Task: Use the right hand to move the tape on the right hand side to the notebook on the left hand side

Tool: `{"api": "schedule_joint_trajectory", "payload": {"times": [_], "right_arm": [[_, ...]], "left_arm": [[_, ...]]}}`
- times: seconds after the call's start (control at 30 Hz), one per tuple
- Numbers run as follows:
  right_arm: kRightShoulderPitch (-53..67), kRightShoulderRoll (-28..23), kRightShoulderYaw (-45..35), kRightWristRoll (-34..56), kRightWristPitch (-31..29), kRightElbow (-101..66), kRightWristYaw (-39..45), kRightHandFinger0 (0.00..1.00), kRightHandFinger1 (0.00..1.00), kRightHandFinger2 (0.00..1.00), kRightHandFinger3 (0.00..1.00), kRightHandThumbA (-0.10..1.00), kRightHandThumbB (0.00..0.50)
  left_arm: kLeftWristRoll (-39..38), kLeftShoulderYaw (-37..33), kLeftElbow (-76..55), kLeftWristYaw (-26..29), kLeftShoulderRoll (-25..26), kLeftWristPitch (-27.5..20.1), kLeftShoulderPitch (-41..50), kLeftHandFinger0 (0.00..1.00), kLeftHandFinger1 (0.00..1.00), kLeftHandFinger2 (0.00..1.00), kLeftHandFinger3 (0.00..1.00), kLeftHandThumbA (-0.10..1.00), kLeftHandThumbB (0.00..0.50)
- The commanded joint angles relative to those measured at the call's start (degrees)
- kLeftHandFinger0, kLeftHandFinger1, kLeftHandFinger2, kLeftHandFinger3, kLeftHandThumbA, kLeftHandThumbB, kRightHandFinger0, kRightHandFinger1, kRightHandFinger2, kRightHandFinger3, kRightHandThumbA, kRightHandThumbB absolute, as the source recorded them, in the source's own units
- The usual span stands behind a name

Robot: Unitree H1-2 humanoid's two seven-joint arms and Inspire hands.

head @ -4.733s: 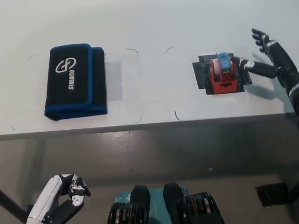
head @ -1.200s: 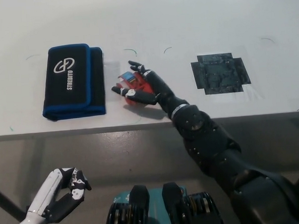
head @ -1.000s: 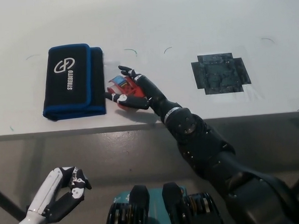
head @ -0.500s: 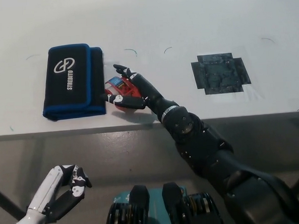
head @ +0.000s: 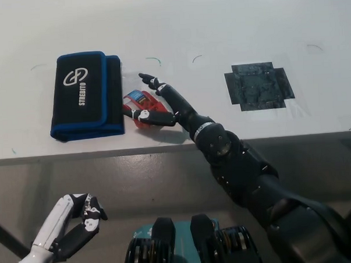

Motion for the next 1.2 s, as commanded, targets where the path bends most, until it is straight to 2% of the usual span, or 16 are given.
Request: {"api": "schedule_joint_trajectory", "payload": {"times": [0.0,0.03,0.13,0.27,0.37,0.43,0.57,0.6,0.63,0.67,0.7,0.8,0.87,0.93,1.03,1.17], "right_arm": [[-3.32,-0.87,-0.24,-0.74,-1.71,-1.23,-3.75,1.0,1.0,1.0,1.0,0.98,0.472],[-3.35,-1.13,-0.52,-0.5,-1.86,-1.23,-4.28,1.0,1.0,1.0,1.0,0.98,0.492],[-3.41,-1.39,-0.49,-0.39,-1.99,-1.26,-4.36,1.0,1.0,1.0,1.0,0.99,0.492],[-3.12,-3.88,-0.33,-0.65,-1.89,-3.43,-3.48,1.0,1.0,1.0,1.0,1.0,0.439],[-2.44,-6.07,-1.02,-0.13,-0.63,-6.31,-3.0,1.0,1.0,1.0,1.0,1.0,0.449],[-0.82,-9.22,-1.86,0.09,-0.97,-10.09,-3.18,1.0,1.0,1.0,1.0,1.0,0.388],[2.91,-14.39,-3.85,1.09,1.15,-19.38,-1.6,1.0,1.0,1.0,1.0,0.97,0.37],[4.04,-15.78,-4.69,1.74,0.93,-21.72,-1.09,1.0,1.0,1.0,1.0,0.99,0.387],[6.7,-18.8,-6.39,2.67,2.66,-27.68,-0.28,1.0,1.0,1.0,1.0,0.98,0.375],[7.03,-18.97,-6.64,2.66,3.14,-28.6,-0.12,1.0,1.0,1.0,1.0,0.98,0.374],[8.27,-20.14,-6.85,1.55,4.71,-32.23,-0.47,1.0,1.0,1.0,1.0,1.0,0.406],[11.5,-23.96,-9.2,2.13,5.53,-40.56,-0.07,1.0,1.0,1.0,1.0,1.0,0.394],[15.13,-26.69,-11.32,3.14,10.2,-50.79,1.5,1.0,1.0,1.0,1.0,1.0,0.387],[16.09,-27.58,-12.14,3.44,11.31,-54.21,1.75,1.0,1.0,1.0,1.0,1.0,0.395],[20.53,-29.93,-13.32,3.03,13.38,-64.83,2.66,1.0,1.0,1.0,1.0,1.0,0.371],[25.44,-30.15,-13.87,2.39,15.77,-74.68,3.18,1.0,1.0,1.0,1.0,0.94,0.406]], "left_arm": [[0.12,0.88,-1.5,0.05,0.68,-0.53,-0.23,0.28,0.21,0.2,0.38,0.22,0.0],[0.2,0.91,-1.42,0.14,0.64,-0.39,-0.21,0.28,0.22,0.21,0.38,0.22,0.0],[0.08,0.94,-1.39,0.07,0.67,-0.45,-0.2,0.29,0.22,0.21,0.39,0.2,0.0],[0.27,0.94,-1.57,0.3,0.4,-0.58,-0.03,0.28,0.22,0.2,0.38,0.24,0.0],[0.51,0.89,-1.5,0.3,0.5,-0.73,-0.04,0.28,0.22,0.2,0.38,0.24,0.0],[0.25,0.81,-1.31,0.05,0.57,-0.76,-0.09,0.28,0.22,0.21,0.38,0.24,0.001],[-0.19,1.02,-1.23,-0.16,0.86,-0.92,0.37,0.28,0.22,0.21,0.38,0.23,0.0],[-0.1,0.97,-1.18,-0.15,0.84,-1.02,0.32,0.28,0.22,0.21,0.38,0.22,0.0],[0.07,0.89,-0.87,-0.19,0.91,-1.36,0.21,0.28,0.22,0.21,0.39,0.23,0.0],[0.01,1.0,-0.86,-0.2,1.02,-1.42,0.26,0.28,0.22,0.21,0.39,0.23,0.0],[0.03,1.28,-0.91,-0.08,1.25,-1.62,0.39,0.27,0.21,0.21,0.38,0.24,0.0],[-0.9,1.88,-0.75,0.06,1.08,-1.44,0.51,0.26,0.21,0.2,0.37,0.2,0.0],[-0.81,2.05,-0.49,0.34,0.91,-1.4,0.42,0.27,0.21,0.2,0.38,0.19,0.0],[-0.66,2.27,-0.23,0.62,0.89,-1.4,0.21,0.27,0.21,0.2,0.38,0.19,0.0],[-0.18,2.42,-0.12,0.91,0.93,-0.91,-0.05,0.28,0.22,0.22,0.39,0.22,0.0],[0.17,2.63,-0.19,1.06,1.25,-1.09,-0.7,0.26,0.21,0.2,0.38,0.25,0.0]]}}
